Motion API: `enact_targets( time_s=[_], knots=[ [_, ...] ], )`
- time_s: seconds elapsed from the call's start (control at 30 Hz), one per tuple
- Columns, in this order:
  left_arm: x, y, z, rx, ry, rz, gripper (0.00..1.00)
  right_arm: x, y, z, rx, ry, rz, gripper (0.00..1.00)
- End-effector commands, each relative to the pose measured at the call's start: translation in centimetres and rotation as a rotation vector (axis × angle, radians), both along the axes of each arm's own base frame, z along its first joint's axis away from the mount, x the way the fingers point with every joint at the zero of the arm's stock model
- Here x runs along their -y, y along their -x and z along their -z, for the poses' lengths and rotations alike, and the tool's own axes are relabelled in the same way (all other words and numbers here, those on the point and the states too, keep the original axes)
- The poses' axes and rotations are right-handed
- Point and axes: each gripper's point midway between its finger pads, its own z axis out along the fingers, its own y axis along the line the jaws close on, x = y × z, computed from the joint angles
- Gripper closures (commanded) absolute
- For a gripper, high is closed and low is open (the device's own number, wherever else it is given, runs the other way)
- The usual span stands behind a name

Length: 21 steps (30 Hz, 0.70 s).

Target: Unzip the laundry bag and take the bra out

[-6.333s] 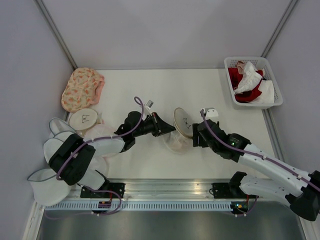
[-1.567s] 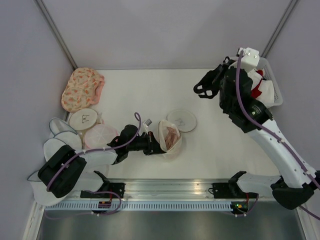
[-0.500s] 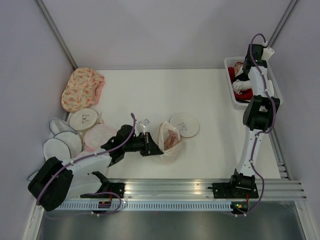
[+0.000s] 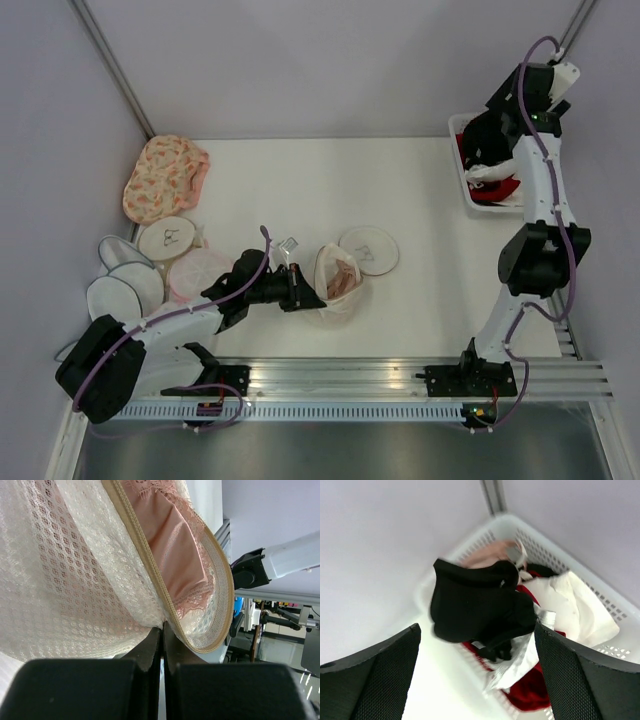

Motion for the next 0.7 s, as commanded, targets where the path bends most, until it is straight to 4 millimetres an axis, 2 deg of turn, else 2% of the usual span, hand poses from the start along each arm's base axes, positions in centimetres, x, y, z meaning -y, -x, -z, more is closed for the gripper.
enact_targets(
  time_s=[0.0, 0.03, 0.07, 0.1, 0.17, 0.2, 0.23, 0.27, 0.3, 0.33, 0.37, 0.4, 0.47, 0.5, 0.57, 0.6, 0.67],
  knots=[
    [0.5, -1.1, -1.3, 0.088, 0.024, 0.004, 0.98, -2.1, 4.2, -9.3, 0.166, 0.029, 0.009, 0.02],
    [0.5, -1.1, -1.1, 0.082, 0.020, 0.005, 0.98, -3.9, 5.0, -10.4, 0.195, 0.002, -0.056, 0.02],
    [0.6, -1.3, -1.2, 0.086, 0.021, 0.005, 0.98, -5.3, 5.4, -10.3, 0.193, 0.003, -0.111, 0.02],
    [0.6, -1.3, -1.1, 0.084, 0.021, 0.006, 0.98, -8.1, 5.7, -9.8, 0.181, 0.003, -0.179, 0.02],
    [0.5, -1.4, -0.8, 0.082, 0.010, 0.001, 0.98, -13.1, 7.7, -8.2, 0.165, 0.017, -0.335, 0.02],
    [0.5, -1.5, -0.6, 0.082, 0.004, -0.005, 0.98, -17.3, 8.9, -4.2, 0.093, -0.002, -0.448, 0.02],
    [0.4, -1.5, -0.5, 0.082, 0.001, -0.009, 0.98, -19.4, 10.8, -5.0, 0.127, -0.024, -0.519, 0.02],
    [0.2, -1.5, -0.1, 0.077, -0.008, -0.018, 0.98, -22.4, 11.8, -4.3, 0.140, -0.069, -0.636, 0.02],
    [0.2, -1.6, -0.1, 0.076, -0.009, -0.024, 0.98, -26.3, 13.7, -3.3, 0.133, -0.105, -0.755, 0.02],
    [0.2, -1.6, 0.1, 0.075, -0.012, -0.028, 0.98, -27.5, 15.9, -1.3, 0.108, -0.124, -0.798, 0.02],
    [0.1, -1.5, 0.3, 0.070, -0.013, -0.029, 0.98, -28.9, 17.4, -0.3, 0.099, -0.142, -0.837, 0.02],
    [0.1, -1.5, 0.1, 0.071, -0.002, -0.033, 0.98, -32.5, 19.8, 0.6, 0.088, -0.182, -0.945, 0.02],
    [0.1, -1.3, 0.2, 0.065, 0.002, -0.028, 0.98, -34.8, 23.4, 2.9, 0.069, -0.231, -1.024, 0.02],
    [0.1, -1.3, 0.2, 0.065, 0.003, -0.029, 0.98, -37.3, 26.2, 5.1, 0.020, -0.255, -1.111, 0.02],
    [0.1, -1.3, 0.2, 0.066, 0.006, -0.030, 0.98, -39.6, 28.8, 6.2, -0.009, -0.304, -1.179, 0.03],
    [0.1, -1.3, 0.1, 0.064, 0.007, -0.031, 0.98, -41.3, 31.1, 7.5, -0.051, -0.315, -1.237, 0.03],
    [0.2, -1.3, 0.0, 0.066, 0.016, -0.030, 0.98, -43.1, 33.1, 8.8, -0.088, -0.332, -1.291, 0.03]
  ],
)
